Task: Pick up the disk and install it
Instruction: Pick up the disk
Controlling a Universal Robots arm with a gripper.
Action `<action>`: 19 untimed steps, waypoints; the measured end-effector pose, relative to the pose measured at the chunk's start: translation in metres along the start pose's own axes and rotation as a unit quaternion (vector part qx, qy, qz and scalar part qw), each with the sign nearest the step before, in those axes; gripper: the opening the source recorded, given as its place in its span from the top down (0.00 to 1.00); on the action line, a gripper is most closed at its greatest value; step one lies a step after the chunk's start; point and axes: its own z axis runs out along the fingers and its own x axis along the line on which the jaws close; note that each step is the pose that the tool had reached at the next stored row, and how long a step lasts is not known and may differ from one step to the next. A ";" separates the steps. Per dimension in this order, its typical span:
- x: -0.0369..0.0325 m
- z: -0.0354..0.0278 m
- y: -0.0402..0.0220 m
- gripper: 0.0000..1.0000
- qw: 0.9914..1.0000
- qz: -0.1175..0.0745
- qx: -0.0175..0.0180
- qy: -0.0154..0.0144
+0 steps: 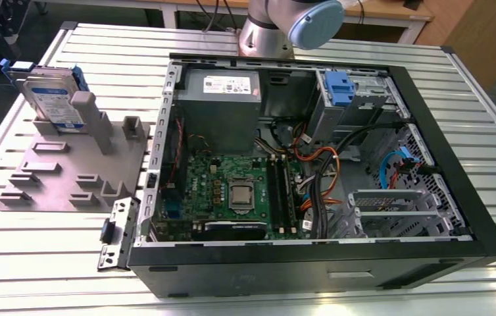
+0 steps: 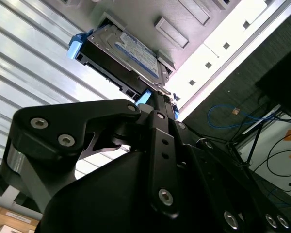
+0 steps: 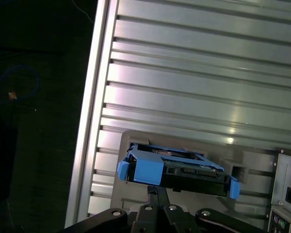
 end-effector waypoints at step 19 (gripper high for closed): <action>0.0000 0.0000 0.0000 0.89 1.000 -0.007 0.000 0.000</action>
